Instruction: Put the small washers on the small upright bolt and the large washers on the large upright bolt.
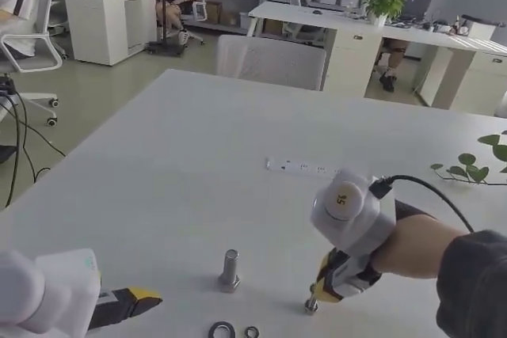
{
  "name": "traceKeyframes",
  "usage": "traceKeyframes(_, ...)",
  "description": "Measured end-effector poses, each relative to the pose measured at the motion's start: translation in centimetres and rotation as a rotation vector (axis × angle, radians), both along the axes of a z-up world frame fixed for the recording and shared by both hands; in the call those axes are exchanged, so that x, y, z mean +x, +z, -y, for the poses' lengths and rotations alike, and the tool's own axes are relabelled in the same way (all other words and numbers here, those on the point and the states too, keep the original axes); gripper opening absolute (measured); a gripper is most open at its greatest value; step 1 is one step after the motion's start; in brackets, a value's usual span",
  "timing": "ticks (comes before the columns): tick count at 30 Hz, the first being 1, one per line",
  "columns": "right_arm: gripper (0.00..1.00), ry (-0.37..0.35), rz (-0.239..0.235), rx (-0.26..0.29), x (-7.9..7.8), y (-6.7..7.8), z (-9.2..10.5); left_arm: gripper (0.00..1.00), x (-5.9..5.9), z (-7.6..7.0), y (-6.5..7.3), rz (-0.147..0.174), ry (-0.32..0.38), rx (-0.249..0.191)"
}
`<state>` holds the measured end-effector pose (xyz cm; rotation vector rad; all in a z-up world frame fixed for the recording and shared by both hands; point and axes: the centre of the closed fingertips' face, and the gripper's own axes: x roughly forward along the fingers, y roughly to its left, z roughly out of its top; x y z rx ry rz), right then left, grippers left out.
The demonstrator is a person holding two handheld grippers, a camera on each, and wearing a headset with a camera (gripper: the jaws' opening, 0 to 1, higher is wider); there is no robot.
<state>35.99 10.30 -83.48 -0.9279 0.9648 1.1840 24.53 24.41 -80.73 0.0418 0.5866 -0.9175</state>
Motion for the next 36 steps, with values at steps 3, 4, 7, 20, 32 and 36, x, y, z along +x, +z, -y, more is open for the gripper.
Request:
traceKeyframes(3, 0.14, 0.0, -0.004, 0.0, 0.0, -0.4, 0.0, 0.86, 0.0, 0.0, 0.0, 0.001, 0.0, -0.001)
traceKeyframes(4, 0.14, -0.002, -0.009, -0.003, -0.1, -0.5, 0.0, 0.86, 0.0, 0.1, 0.0, 0.0, -0.001, 0.0)
traceKeyframes(7, 0.14, -0.001, -0.019, -0.008, -0.3, -1.0, 0.1, 0.86, -0.1, 0.0, 0.0, -0.002, 0.001, 0.002)
traceKeyframes(20, 0.14, 0.001, -0.032, -0.022, -0.5, -2.6, 0.0, 0.86, -0.3, -0.1, -0.1, -0.007, 0.006, 0.003)
traceKeyframes(32, 0.14, 0.0, -0.035, -0.023, -0.4, -3.4, 0.1, 0.86, -0.5, 0.0, -0.2, -0.012, 0.011, 0.005)
traceKeyframes(36, 0.14, -0.003, -0.038, -0.021, -0.3, -3.3, 0.1, 0.86, -0.5, 0.0, -0.2, -0.013, 0.011, 0.004)
